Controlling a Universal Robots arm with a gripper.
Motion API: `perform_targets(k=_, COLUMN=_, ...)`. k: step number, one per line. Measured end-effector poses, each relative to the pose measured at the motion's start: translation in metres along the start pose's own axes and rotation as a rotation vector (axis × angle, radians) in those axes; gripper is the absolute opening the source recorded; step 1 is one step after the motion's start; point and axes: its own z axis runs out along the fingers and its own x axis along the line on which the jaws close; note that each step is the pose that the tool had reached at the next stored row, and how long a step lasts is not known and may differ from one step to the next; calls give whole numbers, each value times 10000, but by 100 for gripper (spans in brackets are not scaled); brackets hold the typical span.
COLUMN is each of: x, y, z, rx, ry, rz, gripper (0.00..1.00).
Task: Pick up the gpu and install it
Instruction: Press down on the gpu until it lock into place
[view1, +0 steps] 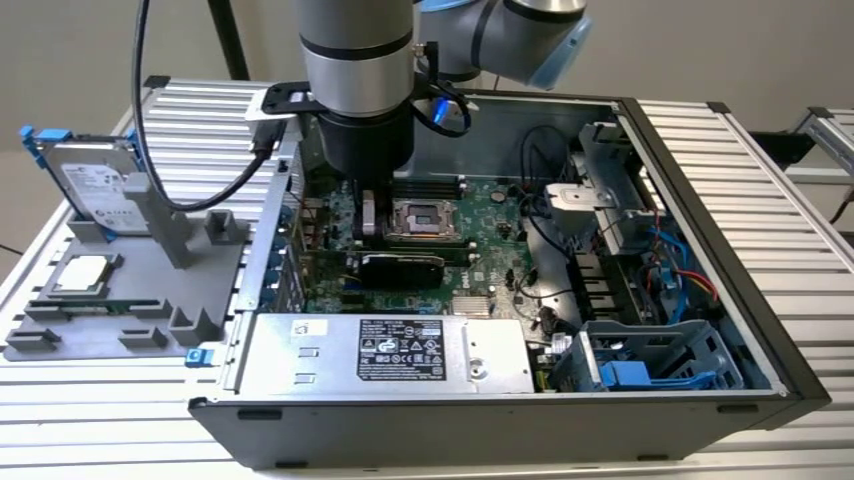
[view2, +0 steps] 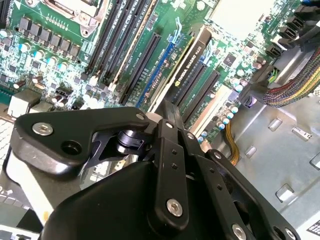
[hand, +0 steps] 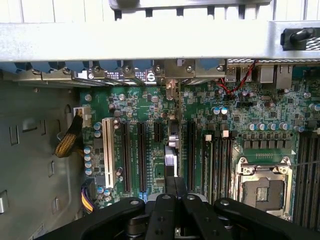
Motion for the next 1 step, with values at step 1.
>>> perform_targets(k=1, x=0, y=0, z=0, rx=0, ry=1, rz=0, gripper=0)
